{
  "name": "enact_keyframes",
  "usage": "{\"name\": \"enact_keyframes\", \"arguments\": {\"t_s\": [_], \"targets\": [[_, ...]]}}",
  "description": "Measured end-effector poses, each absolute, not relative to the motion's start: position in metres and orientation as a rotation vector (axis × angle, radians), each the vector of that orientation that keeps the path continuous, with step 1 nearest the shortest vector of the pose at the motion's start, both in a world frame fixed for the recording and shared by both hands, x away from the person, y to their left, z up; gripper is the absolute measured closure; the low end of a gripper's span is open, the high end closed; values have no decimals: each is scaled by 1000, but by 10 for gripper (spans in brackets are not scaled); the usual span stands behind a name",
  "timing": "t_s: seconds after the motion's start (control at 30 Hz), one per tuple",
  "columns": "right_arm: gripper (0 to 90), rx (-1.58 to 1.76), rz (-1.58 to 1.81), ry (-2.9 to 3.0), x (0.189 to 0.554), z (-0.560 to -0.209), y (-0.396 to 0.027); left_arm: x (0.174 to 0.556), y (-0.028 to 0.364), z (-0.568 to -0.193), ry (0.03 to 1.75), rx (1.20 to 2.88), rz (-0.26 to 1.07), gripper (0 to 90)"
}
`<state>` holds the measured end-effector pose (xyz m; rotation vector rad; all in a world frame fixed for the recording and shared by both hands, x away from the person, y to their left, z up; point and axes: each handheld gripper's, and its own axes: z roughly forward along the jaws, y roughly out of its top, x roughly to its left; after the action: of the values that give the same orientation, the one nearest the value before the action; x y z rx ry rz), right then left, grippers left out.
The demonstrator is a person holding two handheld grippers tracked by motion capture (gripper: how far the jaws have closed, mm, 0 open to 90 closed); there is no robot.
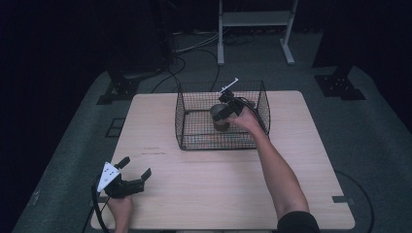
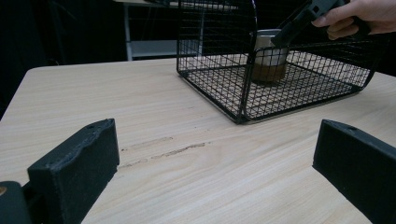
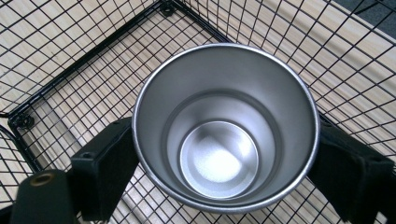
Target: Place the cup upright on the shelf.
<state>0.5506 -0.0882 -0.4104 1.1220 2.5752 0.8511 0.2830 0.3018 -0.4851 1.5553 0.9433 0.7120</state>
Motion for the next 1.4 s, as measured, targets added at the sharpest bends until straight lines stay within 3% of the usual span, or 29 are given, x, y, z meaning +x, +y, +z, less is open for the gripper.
{"name": "enact_keyframes", "arguments": {"t_s": [1.0,1.4], "targets": [[74,1134,908,2512,545,-394,-95,284,301,-485,944,1560,711,0],[67,1081,1034,2462,519,-366,-97,283,300,-485,939,1565,709,0]]}}
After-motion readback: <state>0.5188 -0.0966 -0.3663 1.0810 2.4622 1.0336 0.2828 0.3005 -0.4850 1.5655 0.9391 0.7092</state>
